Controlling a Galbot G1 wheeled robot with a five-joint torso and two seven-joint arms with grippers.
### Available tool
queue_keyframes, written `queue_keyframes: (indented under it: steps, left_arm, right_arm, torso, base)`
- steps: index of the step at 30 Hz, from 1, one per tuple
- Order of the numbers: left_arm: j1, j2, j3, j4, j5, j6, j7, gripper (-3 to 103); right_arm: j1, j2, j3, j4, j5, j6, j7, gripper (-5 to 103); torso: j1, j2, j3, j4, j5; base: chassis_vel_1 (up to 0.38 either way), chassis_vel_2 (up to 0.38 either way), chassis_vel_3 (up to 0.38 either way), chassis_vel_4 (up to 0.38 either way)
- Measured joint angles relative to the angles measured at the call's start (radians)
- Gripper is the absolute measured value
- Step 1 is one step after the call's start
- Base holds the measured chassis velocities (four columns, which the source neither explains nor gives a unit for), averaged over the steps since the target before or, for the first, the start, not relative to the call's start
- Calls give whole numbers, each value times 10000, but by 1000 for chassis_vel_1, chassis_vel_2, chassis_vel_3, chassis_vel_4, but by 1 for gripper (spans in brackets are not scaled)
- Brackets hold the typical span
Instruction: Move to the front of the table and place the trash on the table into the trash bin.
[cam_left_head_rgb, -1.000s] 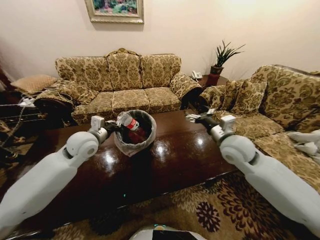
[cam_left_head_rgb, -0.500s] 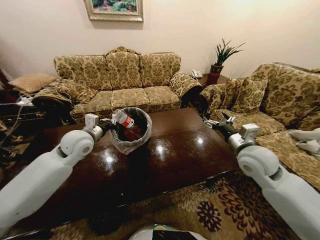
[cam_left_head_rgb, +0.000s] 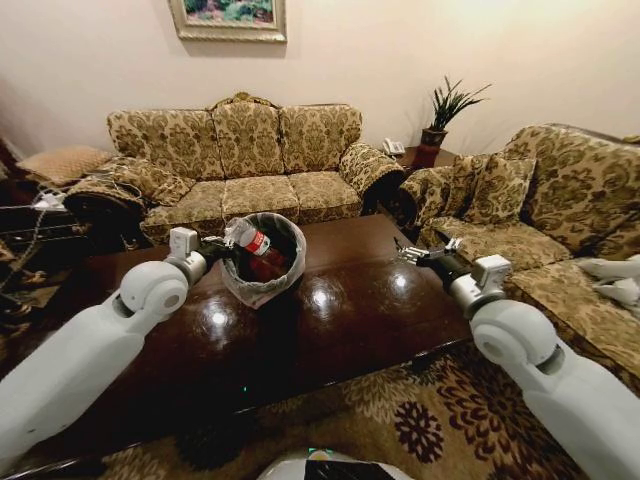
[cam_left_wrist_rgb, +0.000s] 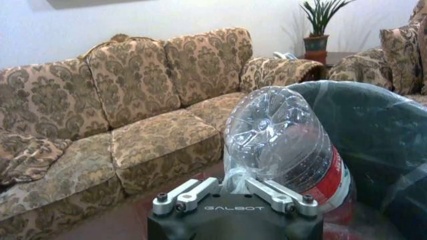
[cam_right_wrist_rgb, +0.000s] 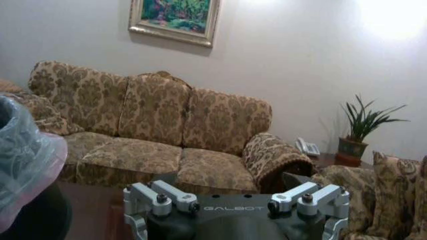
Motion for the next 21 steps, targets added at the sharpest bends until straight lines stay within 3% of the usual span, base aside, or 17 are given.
queue_keyframes:
  steps: [7, 15, 21]
  left_arm:
    - [-30, 37, 22, -4, 0, -3, 17, 1]
    - [35, -6, 30, -56, 7, -15, 11, 1]
    - [49, -67, 72, -55, 40, -120, -48, 1]
  right_arm:
    - [-55, 18, -110, 217, -58, -53, 0, 100]
    - [-194, 57, -209, 492, -183, -86, 3, 100]
    - [-468, 110, -17, 517, -266, 259, -57, 100]
  torso:
    - [8, 14, 8, -1, 0]
    - [16, 26, 17, 9, -6]
    - [11, 42, 15, 10, -15]
  base:
    - [175, 112, -195, -101]
    - [311, 194, -309, -178]
    - [206, 68, -177, -53]
